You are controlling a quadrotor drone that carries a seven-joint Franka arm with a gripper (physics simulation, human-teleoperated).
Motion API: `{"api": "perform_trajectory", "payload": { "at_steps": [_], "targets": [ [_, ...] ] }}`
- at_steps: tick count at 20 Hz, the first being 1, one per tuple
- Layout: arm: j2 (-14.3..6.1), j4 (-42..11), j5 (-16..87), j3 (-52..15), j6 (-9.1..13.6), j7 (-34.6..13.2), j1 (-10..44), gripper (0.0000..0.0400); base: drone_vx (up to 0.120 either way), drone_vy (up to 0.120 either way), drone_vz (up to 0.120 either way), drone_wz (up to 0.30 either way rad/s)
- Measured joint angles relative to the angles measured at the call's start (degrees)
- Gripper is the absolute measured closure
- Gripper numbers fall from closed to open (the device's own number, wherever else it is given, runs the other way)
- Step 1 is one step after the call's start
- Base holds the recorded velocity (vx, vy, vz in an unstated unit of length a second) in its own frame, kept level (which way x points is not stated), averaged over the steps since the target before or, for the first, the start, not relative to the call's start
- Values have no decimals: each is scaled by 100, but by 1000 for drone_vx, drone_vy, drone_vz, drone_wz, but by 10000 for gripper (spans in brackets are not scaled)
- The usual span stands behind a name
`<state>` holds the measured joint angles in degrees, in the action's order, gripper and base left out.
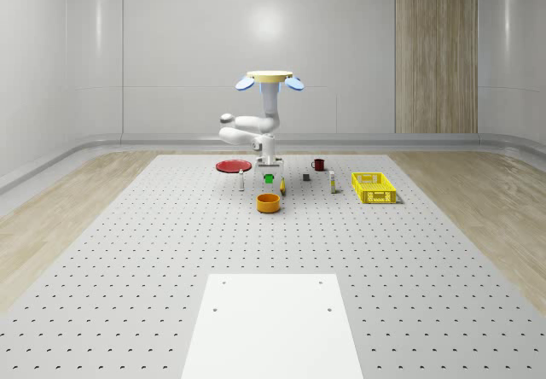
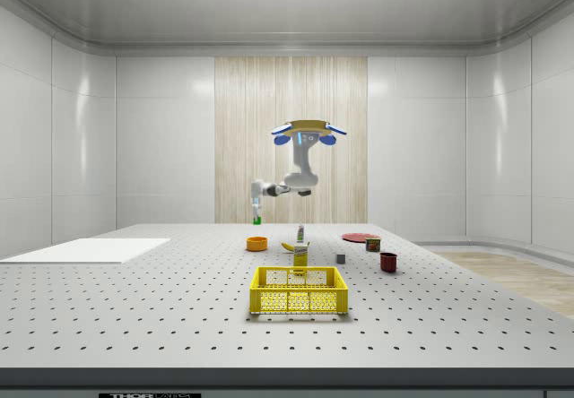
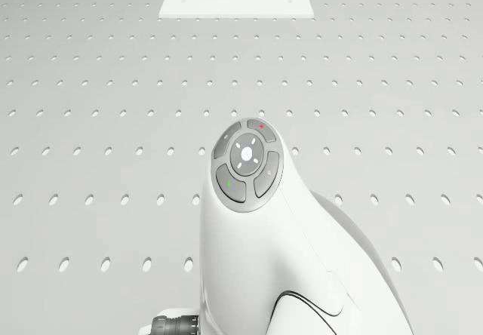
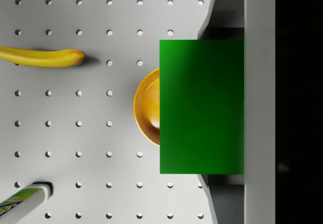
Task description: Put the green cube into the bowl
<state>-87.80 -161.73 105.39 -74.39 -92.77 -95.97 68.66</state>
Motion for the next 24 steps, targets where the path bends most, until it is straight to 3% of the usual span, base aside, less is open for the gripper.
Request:
{"api": "perform_trajectory", "payload": {
  "at_steps": [16, 24],
  "targets": [
    [-33, 5, 0, 10, -36, -7, 12, 149, 0, 0, -117, 0],
    [-38, 157, 477, 525, -247, -11, 107, 149, 0, 0, 0, 0]
  ]
}}
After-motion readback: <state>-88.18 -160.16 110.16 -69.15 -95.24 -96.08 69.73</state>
